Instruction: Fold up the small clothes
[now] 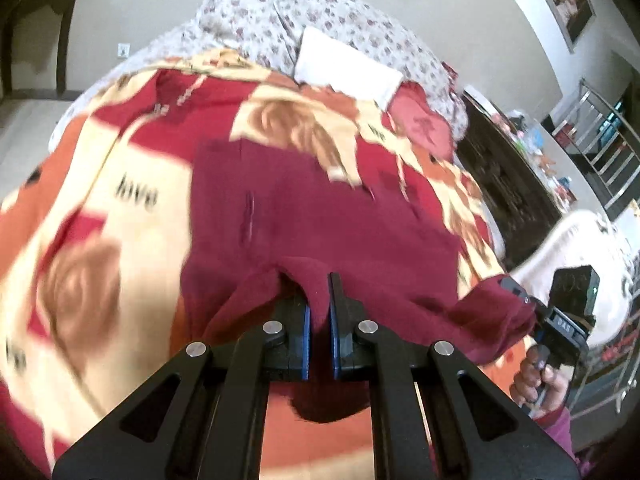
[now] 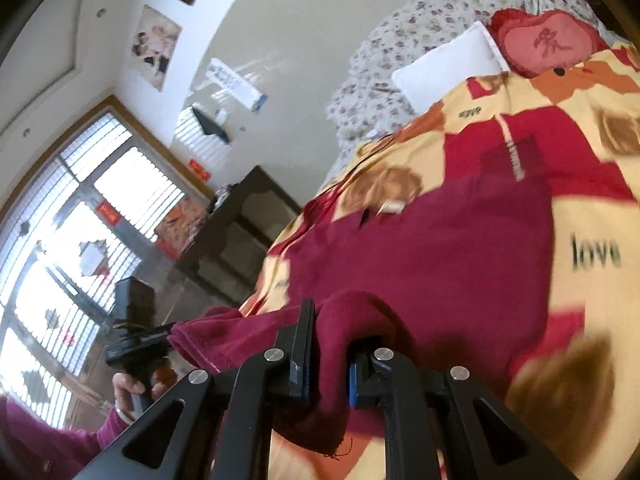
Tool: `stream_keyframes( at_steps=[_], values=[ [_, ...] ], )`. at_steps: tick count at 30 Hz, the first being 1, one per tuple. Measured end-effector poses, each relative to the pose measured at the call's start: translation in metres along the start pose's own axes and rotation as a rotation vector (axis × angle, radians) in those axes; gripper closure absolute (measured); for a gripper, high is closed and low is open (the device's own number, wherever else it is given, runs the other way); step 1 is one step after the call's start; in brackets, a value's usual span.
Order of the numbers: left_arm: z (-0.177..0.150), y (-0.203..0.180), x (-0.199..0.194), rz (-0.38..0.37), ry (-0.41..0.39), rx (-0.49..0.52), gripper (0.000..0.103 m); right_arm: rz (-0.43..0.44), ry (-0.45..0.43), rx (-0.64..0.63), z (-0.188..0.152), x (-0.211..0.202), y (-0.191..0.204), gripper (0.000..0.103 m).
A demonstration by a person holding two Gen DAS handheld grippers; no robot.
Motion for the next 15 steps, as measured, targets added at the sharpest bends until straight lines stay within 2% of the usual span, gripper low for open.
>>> stream_keyframes(
  at_steps=[4, 7, 10, 12, 13, 14, 15],
  values=[
    [0.048, 0.018, 0.049, 0.069, -0.022, -0.018, 0.097, -0.029, 0.002, 0.057, 0.040, 0.032, -0.037, 0.091],
    [0.069, 0.031, 0.079, 0.103, -0.010, -0.042, 0.097, -0.052, 0.026, 0.101, 0.062, 0.060, -0.068, 0.091],
    [0.076, 0.039, 0.096, 0.089, 0.013, -0.061, 0.096, -0.119, 0.076, 0.158, 0.071, 0.078, -0.096, 0.091],
    [0.083, 0.043, 0.098, 0.041, 0.020, -0.088, 0.096, -0.068, 0.085, 0.226, 0.078, 0.076, -0.109, 0.091],
    [0.088, 0.043, 0.095, -0.002, 0.016, -0.098, 0.088, -0.035, 0.062, 0.247, 0.080, 0.069, -0.112, 0.088],
    [0.093, 0.041, 0.090, -0.031, 0.011, -0.096, 0.076, -0.018, 0.044, 0.253, 0.083, 0.064, -0.112, 0.085],
    [0.098, 0.038, 0.084, -0.039, -0.006, -0.081, 0.066, -0.004, 0.021, 0.246, 0.083, 0.055, -0.111, 0.075]
  ],
)
Point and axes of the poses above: each gripper's, at about its wrist camera, not at the fingertips, and x roughly the way its jaws point, y to its left, z to its top, the point moved 6 cm from there along x, roughly the way its jaws point
